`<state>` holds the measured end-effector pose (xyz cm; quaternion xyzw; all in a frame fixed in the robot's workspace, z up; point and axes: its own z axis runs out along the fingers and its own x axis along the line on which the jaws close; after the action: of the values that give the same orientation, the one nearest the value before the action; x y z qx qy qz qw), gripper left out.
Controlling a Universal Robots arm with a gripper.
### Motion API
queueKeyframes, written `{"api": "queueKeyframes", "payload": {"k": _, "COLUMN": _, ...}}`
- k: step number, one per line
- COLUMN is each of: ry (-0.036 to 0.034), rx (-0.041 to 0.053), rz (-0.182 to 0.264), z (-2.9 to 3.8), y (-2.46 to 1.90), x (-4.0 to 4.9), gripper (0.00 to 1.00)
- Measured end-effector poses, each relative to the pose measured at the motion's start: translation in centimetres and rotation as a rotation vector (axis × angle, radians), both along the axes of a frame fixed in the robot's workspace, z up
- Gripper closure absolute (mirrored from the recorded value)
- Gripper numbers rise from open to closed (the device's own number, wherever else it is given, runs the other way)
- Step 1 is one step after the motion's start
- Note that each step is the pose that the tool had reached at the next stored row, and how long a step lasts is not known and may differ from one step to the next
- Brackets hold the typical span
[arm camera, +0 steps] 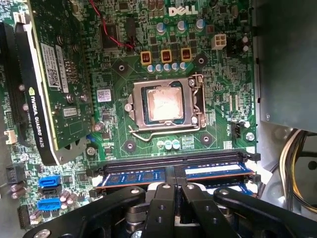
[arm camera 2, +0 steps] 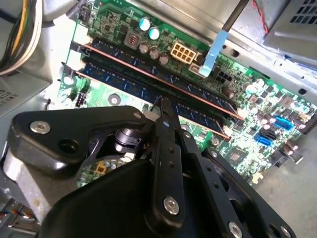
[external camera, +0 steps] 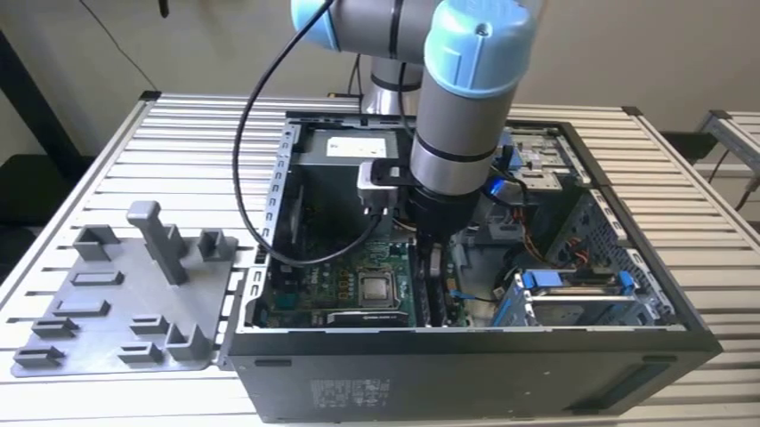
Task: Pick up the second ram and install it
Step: 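Press down the second ram until it locks into place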
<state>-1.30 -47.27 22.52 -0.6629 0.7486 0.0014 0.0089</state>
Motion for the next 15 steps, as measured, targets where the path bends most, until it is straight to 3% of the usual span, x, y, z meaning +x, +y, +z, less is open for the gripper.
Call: {"api": "queueKeyframes", "payload": {"k": 15, "ry": 0.0004, "rx": -0.0016, "rz": 0.0, "z": 2.75, "y": -0.03, "x": -0.01, "gripper": 0.89}}
